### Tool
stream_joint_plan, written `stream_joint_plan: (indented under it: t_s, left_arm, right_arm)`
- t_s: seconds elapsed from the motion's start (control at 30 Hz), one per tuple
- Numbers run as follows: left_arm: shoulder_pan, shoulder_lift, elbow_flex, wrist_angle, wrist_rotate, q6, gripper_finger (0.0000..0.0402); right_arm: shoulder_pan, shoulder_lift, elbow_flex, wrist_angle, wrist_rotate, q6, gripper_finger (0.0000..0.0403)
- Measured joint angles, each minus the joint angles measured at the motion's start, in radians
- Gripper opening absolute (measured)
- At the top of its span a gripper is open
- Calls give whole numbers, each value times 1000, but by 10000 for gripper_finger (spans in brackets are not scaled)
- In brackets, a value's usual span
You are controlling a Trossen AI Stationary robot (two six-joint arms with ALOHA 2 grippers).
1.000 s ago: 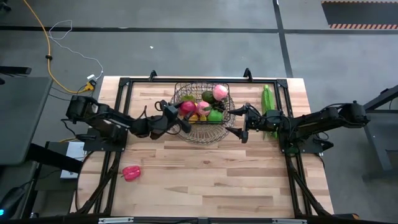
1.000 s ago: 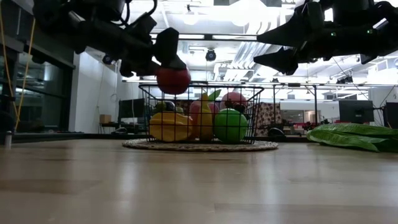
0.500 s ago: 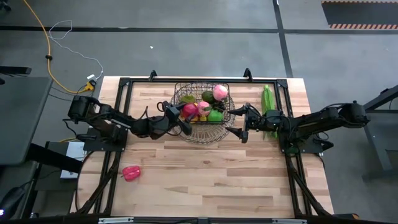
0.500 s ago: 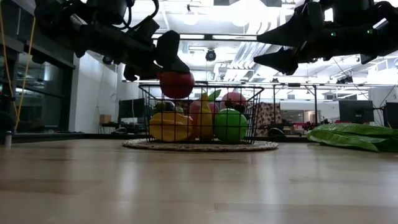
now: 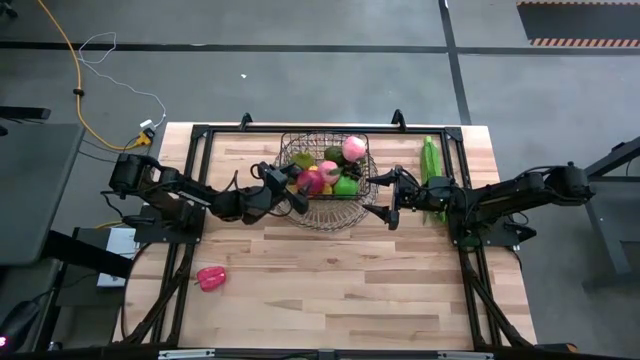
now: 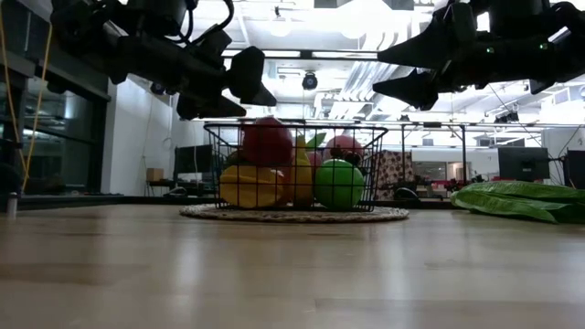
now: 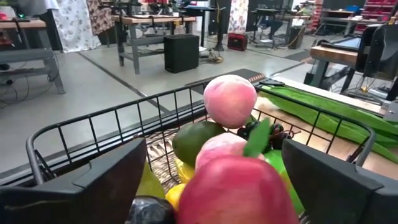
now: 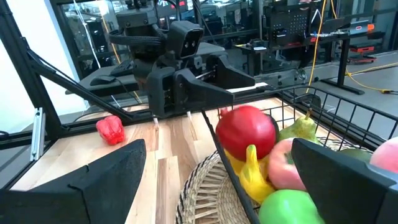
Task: Build produce basket
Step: Put the red bell pepper into the black wire basket
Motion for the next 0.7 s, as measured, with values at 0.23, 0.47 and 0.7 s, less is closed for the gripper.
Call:
stream_joint_plan:
  t_s: [0.23,0.47,0.7]
  left_arm:
    - [0,0,0,-5,47,-5,385]
    - [-9,-1,0,-7,157,79,384]
    - [-98,-118,-2,-211,210,203,383]
  right_arm:
    - [0,0,0,0,0,0,392]
    - [0,0,0,0,0,0,392]
    - [0,0,0,-4,0,0,392]
